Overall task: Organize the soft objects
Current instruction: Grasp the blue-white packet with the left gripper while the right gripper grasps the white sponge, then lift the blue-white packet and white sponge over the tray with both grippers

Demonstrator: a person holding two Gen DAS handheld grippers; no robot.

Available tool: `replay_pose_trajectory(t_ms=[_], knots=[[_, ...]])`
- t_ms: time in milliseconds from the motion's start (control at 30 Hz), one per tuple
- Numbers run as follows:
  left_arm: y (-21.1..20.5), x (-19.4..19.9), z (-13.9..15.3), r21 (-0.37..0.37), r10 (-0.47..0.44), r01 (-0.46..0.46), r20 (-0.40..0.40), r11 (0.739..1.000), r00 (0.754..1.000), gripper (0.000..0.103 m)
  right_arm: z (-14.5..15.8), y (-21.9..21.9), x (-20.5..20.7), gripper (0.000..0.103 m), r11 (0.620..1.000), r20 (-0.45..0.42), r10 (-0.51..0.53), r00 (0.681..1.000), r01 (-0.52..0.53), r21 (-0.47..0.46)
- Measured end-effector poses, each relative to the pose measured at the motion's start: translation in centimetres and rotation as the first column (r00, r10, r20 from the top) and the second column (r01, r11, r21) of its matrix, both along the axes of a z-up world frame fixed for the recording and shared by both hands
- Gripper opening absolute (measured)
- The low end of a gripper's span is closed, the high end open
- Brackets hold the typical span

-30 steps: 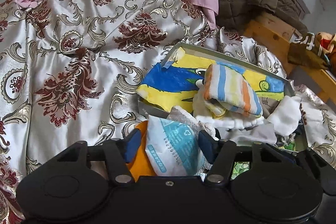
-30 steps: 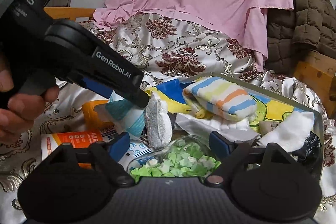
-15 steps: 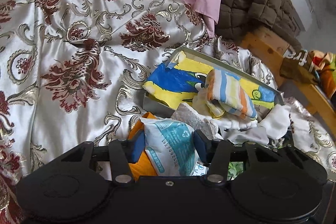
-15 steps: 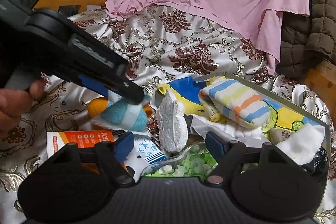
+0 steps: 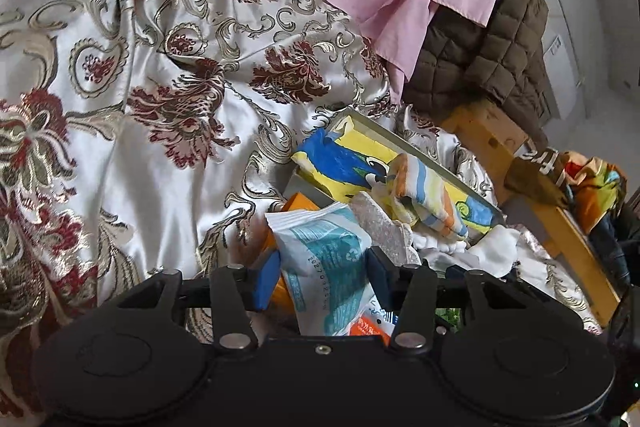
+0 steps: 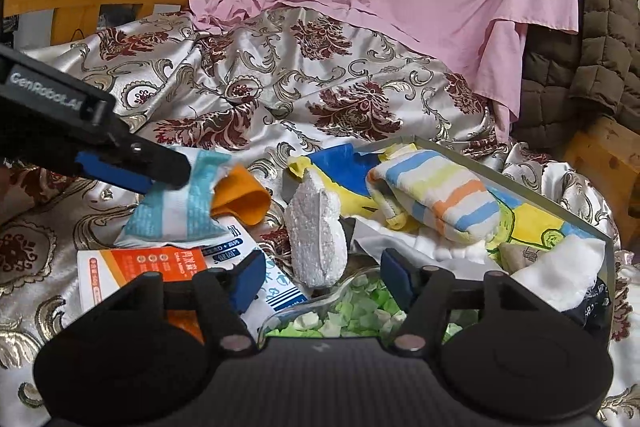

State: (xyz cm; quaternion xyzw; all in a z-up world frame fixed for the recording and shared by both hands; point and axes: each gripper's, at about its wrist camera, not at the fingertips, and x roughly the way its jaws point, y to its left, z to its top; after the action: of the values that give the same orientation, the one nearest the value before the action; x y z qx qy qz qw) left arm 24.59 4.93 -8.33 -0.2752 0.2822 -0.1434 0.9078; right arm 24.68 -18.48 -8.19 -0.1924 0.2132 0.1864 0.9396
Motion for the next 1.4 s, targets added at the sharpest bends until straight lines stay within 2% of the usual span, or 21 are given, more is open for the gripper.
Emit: replay_pose_trajectory(t_ms=[433,667,800,1000,1200,1400], knots=[[0.2,-0.1,-0.5,-0.028,0.014,-0.014,0.008,1.0,1.0,0.049,0.3,1.6,1.9,0.058,0.999,-0.035,0.008,0.999,-0.01,-0.037],[-0.4,0.1,-0.2,-0.006,0.018,-0.017,0.015,1.0,1.0,0.049,0.6,1.3,2.4,0.057,1.0,-0.054,0.013,0.998,-0.014,-0.011],[-0.9,0.3,0.0,0.008,0.023,-0.023,0.018,1.0,1.0,0.048,0.7,1.1,2.3,0.05,1.0,-0.046,0.012,0.999,-0.013,-0.026],[-1.4,0.5,0.2,0.022,0.04,-0.04,0.016,0.999,0.999,0.047,1.0,0.6,2.3,0.05,1.0,-0.041,0.013,0.999,-0.013,0.007],[-2.1,0.4,0.4,0.049,0.044,-0.045,0.026,0.998,0.999,0.046,1.0,0.7,3.0,0.049,0.999,-0.072,0.032,0.997,-0.031,0.025],[-2.4,0.5,0.5,0.067,0.044,-0.046,0.029,0.997,0.999,0.045,0.5,1.7,3.7,0.031,0.998,-0.129,0.067,0.989,-0.068,-0.009]])
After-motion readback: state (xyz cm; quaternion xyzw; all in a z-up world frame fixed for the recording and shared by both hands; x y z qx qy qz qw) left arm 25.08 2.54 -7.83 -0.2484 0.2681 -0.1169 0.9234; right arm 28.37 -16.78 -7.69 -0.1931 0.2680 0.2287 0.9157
